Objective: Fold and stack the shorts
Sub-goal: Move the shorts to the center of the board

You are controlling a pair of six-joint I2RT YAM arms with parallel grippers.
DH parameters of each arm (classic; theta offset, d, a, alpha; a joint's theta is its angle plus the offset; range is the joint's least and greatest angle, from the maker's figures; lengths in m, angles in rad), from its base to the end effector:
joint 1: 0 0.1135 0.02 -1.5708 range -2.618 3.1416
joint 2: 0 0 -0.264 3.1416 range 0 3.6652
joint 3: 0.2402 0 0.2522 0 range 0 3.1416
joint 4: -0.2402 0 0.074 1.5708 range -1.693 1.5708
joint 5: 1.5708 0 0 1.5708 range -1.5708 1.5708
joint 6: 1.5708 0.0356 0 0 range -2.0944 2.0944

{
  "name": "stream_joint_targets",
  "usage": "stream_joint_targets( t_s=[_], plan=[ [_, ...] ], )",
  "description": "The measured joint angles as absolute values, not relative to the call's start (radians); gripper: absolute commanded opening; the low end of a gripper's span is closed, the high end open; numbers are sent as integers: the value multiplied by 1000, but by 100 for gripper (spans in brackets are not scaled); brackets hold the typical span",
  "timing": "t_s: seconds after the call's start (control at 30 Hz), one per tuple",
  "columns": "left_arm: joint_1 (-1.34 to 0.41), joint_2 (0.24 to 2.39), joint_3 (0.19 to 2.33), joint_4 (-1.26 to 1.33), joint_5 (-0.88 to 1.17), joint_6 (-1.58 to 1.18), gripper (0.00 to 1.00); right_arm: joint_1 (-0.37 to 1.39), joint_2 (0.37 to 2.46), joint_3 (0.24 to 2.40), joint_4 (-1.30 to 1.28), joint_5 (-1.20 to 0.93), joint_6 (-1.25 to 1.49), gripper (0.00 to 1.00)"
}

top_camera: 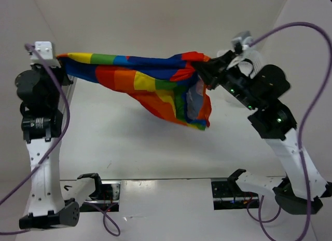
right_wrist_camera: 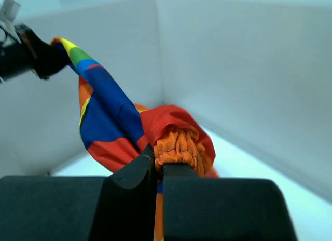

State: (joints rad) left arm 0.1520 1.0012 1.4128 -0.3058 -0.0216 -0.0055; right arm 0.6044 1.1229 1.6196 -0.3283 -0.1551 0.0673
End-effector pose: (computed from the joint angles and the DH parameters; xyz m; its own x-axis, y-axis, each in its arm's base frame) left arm 0.1848 0.0291 0.5004 0.1053 0.0106 -0.9944 -0.1720 0.9851 -0.0077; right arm 0.1615 0.1182 0.5392 0.0914 0.1439 -0.9854 -0.6945 0.7184 0.0405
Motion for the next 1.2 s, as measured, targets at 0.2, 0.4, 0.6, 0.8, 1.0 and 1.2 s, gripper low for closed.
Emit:
stream_joint_targets(
  t_s=[0.2,0.4,0.6,0.8,1.0,1.2],
  plan=[
    [158,958,1596,-282,-42,-5,0,643,1104,1716,-336,-172,84,0],
    [144,1071,1632,-259,-55,-4,0,604,1171,1641,-315,-224,154,0],
    [75,1412,1626,-255,-35,-4,0,360,1443,1573,-259,-337,337,33],
    [-11,1816,1711,-355,-42,4,75,274,1860,1674,-291,-281,442,84],
    [-4,1931,1801,-422,-9,-2,90,278,1914,1711,-368,-171,420,95],
    [-30,1513,1363,-479,62,-4,84,286,1630,1436,-339,-54,312,75]
  ],
)
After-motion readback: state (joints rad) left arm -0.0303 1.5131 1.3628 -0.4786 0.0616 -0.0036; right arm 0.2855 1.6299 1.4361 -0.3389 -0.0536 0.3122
